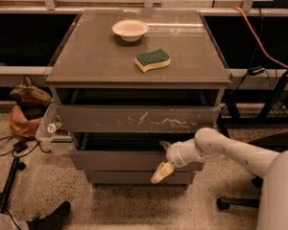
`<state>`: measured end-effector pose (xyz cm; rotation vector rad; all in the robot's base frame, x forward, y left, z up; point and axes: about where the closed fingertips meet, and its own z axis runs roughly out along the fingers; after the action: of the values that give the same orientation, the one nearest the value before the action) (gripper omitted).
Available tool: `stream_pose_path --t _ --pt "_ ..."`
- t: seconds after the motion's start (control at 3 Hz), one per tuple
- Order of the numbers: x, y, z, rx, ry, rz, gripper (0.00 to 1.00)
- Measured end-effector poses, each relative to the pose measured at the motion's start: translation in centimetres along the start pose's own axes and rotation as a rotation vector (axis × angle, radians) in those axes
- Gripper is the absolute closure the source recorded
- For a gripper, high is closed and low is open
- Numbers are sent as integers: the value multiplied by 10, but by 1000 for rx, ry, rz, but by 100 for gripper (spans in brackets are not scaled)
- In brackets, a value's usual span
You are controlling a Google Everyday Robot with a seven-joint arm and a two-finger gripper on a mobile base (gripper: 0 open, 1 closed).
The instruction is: Open middle drawer
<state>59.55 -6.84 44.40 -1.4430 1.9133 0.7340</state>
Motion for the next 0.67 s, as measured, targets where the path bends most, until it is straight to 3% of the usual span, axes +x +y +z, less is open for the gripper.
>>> stream_pose_path --t 0.33,0.67 --pt "9 9 14 -51 0 23 0" --pt "10 17 14 -70 3 29 0"
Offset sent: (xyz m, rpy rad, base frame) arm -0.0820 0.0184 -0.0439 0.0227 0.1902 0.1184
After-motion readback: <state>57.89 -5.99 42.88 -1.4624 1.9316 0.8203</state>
